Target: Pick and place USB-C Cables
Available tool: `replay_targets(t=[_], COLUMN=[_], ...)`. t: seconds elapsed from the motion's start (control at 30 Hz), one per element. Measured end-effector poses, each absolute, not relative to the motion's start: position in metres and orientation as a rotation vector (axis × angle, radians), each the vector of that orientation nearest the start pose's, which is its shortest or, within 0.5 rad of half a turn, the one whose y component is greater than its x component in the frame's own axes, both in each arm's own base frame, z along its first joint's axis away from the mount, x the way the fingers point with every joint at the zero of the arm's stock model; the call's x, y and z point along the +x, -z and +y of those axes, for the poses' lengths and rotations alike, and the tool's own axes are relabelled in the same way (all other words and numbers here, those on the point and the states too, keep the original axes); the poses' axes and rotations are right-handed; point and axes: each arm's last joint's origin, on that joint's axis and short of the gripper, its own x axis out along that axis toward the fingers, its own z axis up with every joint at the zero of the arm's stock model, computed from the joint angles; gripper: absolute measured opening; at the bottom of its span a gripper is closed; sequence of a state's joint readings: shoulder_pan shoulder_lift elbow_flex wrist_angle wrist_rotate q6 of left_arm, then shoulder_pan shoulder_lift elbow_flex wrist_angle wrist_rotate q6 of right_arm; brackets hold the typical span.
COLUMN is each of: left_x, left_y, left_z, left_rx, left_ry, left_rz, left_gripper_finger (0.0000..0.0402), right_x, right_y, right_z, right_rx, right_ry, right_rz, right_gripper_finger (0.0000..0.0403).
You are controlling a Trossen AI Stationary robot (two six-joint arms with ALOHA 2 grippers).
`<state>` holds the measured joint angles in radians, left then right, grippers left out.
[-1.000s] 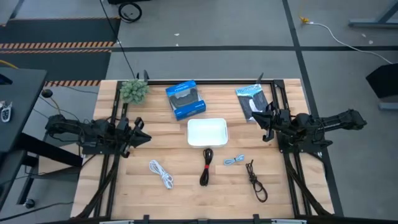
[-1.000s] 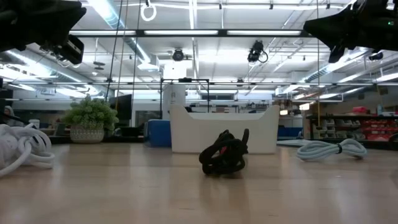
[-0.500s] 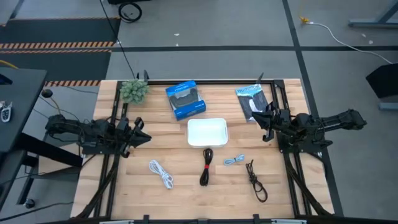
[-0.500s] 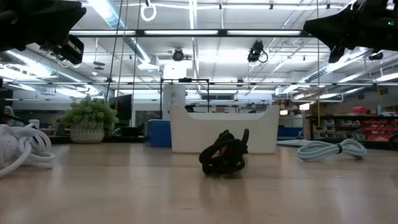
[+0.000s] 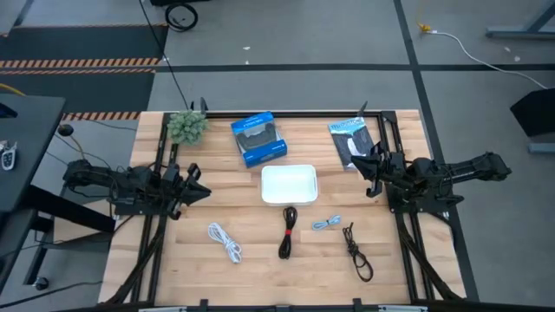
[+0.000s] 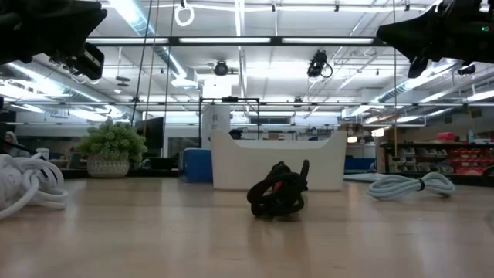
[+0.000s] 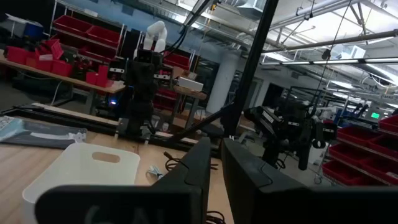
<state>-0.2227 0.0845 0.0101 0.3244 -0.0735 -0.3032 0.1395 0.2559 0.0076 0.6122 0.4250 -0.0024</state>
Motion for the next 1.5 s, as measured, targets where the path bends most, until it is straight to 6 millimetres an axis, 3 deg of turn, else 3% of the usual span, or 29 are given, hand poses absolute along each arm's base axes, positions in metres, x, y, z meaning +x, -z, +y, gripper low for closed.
replay_targets(t=[0.73,0.93,1.2,1.5], left_x=[0.097,0.099,0.099,0.113], left_y=[-0.192,-0.184,-0.177,-0.158], left_z=[-0.02,-0.022,-0.031,-0.039], left_rx=[-0.339,-0.429,-0.464,-0.424], left_ry=[0.189,0.224,0.509,0.465], left_rz=[-0.234,-0.125,0.024,0.239], left_gripper_finger=[0.0048,0.0048,0.0048,0.0048], right_x=[0.105,0.105,0.105,0.105], right_y=[-0.202,-0.202,-0.202,-0.202], right_z=[0.003,0.003,0.003,0.003], right_rx=[0.099,0.1,0.1,0.099], right_ry=[0.282,0.282,0.282,0.282], right_rz=[-0.351,-0.351,-0.351,-0.35], right_gripper_finger=[0.0039,0.0039,0.0039,0.0039])
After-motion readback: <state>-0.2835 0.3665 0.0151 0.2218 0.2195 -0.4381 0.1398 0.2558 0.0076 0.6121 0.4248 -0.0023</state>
